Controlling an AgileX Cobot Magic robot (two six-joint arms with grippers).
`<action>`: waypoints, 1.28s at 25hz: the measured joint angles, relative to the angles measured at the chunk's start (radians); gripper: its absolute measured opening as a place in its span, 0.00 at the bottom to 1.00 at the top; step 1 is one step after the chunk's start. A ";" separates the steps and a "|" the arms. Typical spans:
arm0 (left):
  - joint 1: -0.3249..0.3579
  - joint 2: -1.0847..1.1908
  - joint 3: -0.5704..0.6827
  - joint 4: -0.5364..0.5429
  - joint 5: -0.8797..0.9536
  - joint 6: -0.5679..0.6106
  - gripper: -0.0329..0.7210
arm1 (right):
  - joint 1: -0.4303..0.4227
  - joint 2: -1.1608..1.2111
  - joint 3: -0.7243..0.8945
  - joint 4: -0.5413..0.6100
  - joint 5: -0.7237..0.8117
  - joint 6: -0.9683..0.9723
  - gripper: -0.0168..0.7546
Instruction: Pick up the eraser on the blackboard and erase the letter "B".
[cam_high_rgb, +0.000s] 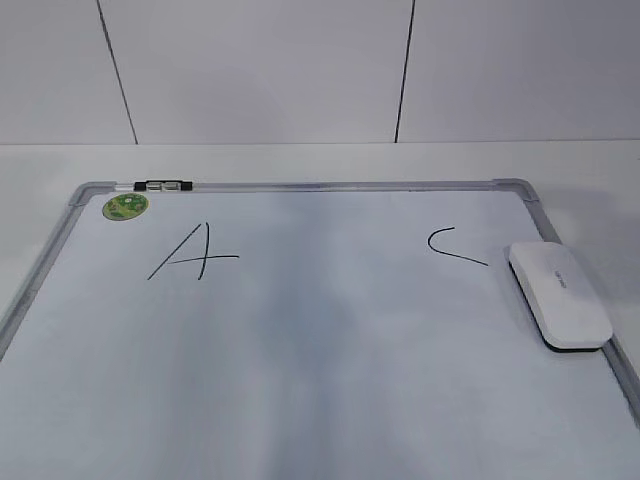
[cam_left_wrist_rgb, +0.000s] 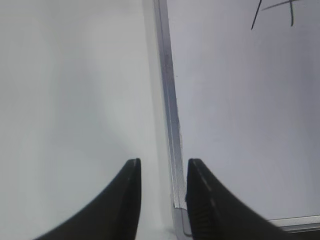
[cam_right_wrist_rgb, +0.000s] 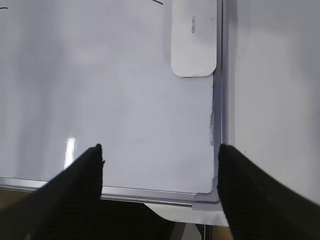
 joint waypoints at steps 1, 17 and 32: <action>0.000 0.000 0.000 0.000 0.000 0.000 0.36 | 0.000 -0.021 0.002 0.000 0.000 0.000 0.76; 0.000 -0.513 0.193 0.015 0.024 0.012 0.36 | 0.000 -0.282 0.015 -0.036 0.010 -0.092 0.76; 0.000 -0.971 0.351 -0.045 0.032 0.017 0.36 | 0.000 -0.725 0.299 -0.123 0.014 -0.123 0.76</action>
